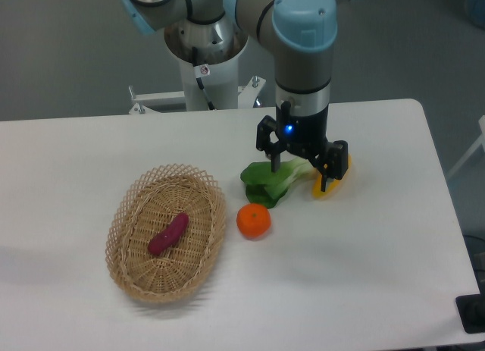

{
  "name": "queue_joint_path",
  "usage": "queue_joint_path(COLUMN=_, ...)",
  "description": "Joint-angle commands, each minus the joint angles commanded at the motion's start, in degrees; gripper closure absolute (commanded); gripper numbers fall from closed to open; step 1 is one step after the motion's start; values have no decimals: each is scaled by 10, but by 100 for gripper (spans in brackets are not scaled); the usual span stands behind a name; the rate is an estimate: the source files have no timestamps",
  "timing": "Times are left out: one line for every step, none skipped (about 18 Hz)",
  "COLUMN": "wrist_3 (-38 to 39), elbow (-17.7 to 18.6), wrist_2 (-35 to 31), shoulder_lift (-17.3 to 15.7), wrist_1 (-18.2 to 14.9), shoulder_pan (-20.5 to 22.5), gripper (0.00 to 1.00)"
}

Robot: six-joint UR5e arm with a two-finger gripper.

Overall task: Pick up the sweet potato from the basket
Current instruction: 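Move the open gripper from the yellow squash toward the wicker basket, then lower the gripper into the basket over the purple sweet potato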

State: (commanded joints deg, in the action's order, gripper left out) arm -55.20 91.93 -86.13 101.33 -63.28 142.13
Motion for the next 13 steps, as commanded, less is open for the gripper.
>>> queue_joint_path(wrist_3=8, elbow=0, wrist_2=0, shoulder_lift=4, wrist_1=-1, shoulder_pan=-7, gripper=0)
queue_joint_path(wrist_3=22, elbow=0, wrist_2=2, shoulder_lift=8, wrist_1=-1, shoulder_pan=-16, gripper=0)
queue_joint_path(wrist_3=44, elbow=3, wrist_2=1, shoulder_lift=13, wrist_1=-1, shoulder_pan=-32, gripper=0)
queue_joint_path(wrist_3=70, elbow=9, wrist_2=0, shoulder_lift=22, wrist_1=1, shoulder_pan=-47, gripper=0)
queue_joint_path(wrist_3=90, elbow=14, wrist_2=-1, shoulder_lift=30, wrist_1=5, shoulder_pan=-61, gripper=0)
queue_joint_path(wrist_3=101, elbow=20, wrist_2=-1, shoulder_lift=37, wrist_1=14, shoulder_pan=-73, gripper=0)
queue_joint_path(wrist_3=108, elbow=27, wrist_2=-1, shoulder_lift=40, wrist_1=25, shoulder_pan=-85, gripper=0)
queue_joint_path(wrist_3=112, elbow=39, wrist_2=-2, shoulder_lift=40, wrist_1=39, shoulder_pan=-97, gripper=0)
queue_joint_path(wrist_3=116, elbow=53, wrist_2=-2, shoulder_lift=40, wrist_1=55, shoulder_pan=-105, gripper=0)
queue_joint_path(wrist_3=118, elbow=68, wrist_2=-3, shoulder_lift=40, wrist_1=74, shoulder_pan=-113, gripper=0)
queue_joint_path(wrist_3=117, elbow=82, wrist_2=-3, shoulder_lift=41, wrist_1=89, shoulder_pan=-120, gripper=0)
queue_joint_path(wrist_3=112, elbow=97, wrist_2=-3, shoulder_lift=42, wrist_1=100, shoulder_pan=-127, gripper=0)
queue_joint_path(wrist_3=107, elbow=106, wrist_2=-2, shoulder_lift=46, wrist_1=102, shoulder_pan=-131, gripper=0)
